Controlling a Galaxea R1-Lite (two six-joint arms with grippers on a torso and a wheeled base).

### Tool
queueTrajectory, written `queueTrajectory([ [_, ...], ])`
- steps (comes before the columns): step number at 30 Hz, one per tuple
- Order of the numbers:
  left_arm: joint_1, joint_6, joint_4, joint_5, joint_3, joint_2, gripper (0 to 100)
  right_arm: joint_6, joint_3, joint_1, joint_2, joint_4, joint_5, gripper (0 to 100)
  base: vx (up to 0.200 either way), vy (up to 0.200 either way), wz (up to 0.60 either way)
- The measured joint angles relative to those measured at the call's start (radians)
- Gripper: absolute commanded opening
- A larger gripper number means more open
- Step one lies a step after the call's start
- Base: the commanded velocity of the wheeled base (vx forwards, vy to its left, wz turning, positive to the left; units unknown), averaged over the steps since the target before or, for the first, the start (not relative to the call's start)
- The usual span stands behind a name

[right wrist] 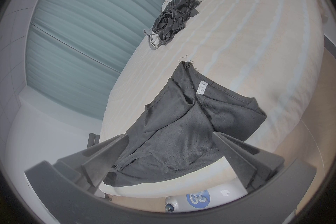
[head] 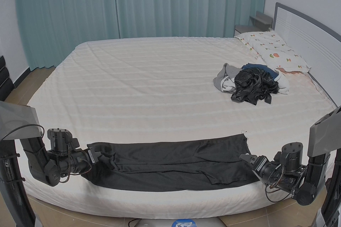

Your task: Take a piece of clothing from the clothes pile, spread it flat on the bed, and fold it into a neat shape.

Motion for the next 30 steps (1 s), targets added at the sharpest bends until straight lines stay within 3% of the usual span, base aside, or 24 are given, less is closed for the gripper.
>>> queueTrajectory([
  [12, -0.177, -0.035, 0.199, 0.157, -0.056, -0.096, 0, 0.0, 0.001, -0.002, -0.01, 0.0, 0.0, 100, 0.0, -0.2, 0.0],
  [21, -0.327, -0.094, 0.47, 0.265, -0.244, -0.126, 0, 0.0, 0.001, -0.001, -0.011, 0.0, 0.0, 100, 0.0, -0.2, 0.0],
  [30, -0.449, -0.189, 0.719, 0.293, -0.473, -0.125, 0, -0.001, 0.001, 0.0, -0.011, 0.0, -0.001, 100, 0.0, -0.2, 0.0],
])
